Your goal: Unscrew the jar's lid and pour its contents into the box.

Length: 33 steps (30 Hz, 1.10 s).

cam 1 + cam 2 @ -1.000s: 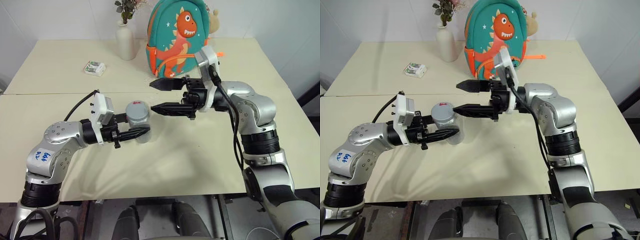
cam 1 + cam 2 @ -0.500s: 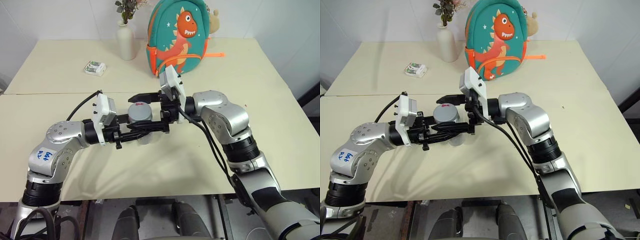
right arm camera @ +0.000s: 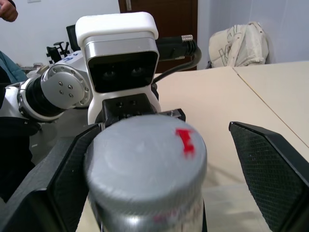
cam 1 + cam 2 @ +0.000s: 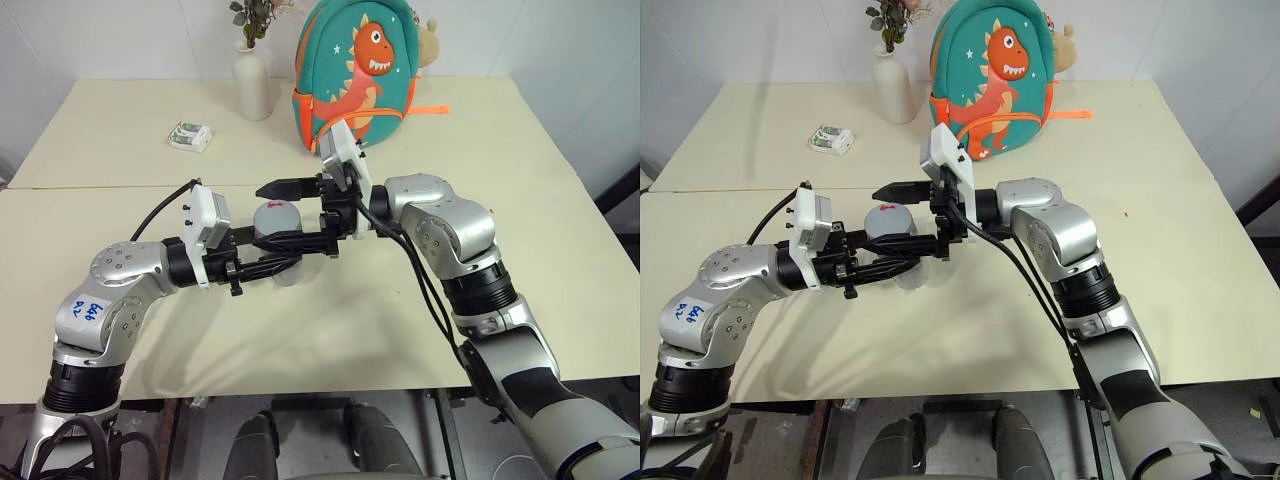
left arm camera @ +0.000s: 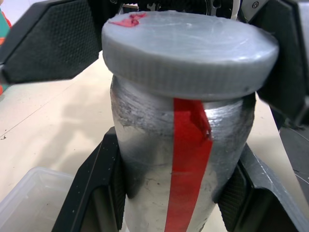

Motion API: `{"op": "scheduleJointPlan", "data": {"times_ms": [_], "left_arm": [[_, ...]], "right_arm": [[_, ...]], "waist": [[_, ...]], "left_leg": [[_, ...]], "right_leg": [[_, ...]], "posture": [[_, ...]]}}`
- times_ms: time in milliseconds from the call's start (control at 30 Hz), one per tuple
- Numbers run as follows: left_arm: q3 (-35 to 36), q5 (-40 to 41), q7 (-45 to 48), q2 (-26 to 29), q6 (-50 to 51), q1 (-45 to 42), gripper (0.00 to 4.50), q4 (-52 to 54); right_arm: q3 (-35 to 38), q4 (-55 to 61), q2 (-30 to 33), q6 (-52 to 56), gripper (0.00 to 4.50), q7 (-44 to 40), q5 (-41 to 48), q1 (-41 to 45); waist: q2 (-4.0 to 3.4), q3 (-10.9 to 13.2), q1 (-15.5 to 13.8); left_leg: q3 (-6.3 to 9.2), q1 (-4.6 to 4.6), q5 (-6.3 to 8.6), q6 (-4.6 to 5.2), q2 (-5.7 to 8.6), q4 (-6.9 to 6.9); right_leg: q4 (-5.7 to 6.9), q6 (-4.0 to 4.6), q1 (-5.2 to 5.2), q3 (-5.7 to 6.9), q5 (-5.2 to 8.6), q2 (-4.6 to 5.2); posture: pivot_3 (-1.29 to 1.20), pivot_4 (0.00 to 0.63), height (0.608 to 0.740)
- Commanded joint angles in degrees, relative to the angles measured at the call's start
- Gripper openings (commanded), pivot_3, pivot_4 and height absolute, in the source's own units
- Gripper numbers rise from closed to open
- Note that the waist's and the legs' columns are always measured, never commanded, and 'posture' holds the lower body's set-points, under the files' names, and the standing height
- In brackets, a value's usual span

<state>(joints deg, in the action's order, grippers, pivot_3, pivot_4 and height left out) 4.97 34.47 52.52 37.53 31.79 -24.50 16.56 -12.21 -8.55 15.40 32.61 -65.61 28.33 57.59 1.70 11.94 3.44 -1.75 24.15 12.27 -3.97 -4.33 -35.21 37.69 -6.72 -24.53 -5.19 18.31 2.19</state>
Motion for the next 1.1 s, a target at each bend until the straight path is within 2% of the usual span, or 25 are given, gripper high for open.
{"op": "scheduleJointPlan", "data": {"times_ms": [33, 567, 1100], "left_arm": [[0.24, 0.88, 0.85, -0.04, -0.71, 0.06, 2.0, 1.22], [-0.08, 0.89, 1.32, 0.09, -1.22, -0.15, 2.0, 0.68], [0.2, 0.89, 1.7, 0.28, -1.15, -0.18, 2.0, 0.72]], "right_arm": [[3.99, 0.0, 1.88, -0.37, 4.45, 0.54, 0.68, 1.26], [4.77, -0.88, 5.11, -1.0, 4.45, -1.13, 1.26, 0.39], [5.38, -2.17, 5.51, -0.87, 4.45, -3.8, 1.51, 0.3]], "waist": [[0.0, 0.0, 0.01], [0.0, 0.0, -0.03], [0.0, 0.0, -0.05]], "left_leg": [[0.0, 0.0, 0.0, 0.0, 0.0, 0.0], [0.0, 0.0, 0.0, 0.0, 0.0, 0.0], [0.0, 0.0, 0.0, 0.0, 0.0, 0.0]], "right_leg": [[0.0, 0.0, 0.0, 0.0, 0.0, 0.0], [0.0, 0.0, 0.0, 0.0, 0.0, 0.0], [-0.01, 0.0, 0.0, 0.0, 0.0, 0.0]], "posture": [[0.0, 0.15, 0.74], [0.0, 0.15, 0.74], [0.0, 0.15, 0.74]]}}
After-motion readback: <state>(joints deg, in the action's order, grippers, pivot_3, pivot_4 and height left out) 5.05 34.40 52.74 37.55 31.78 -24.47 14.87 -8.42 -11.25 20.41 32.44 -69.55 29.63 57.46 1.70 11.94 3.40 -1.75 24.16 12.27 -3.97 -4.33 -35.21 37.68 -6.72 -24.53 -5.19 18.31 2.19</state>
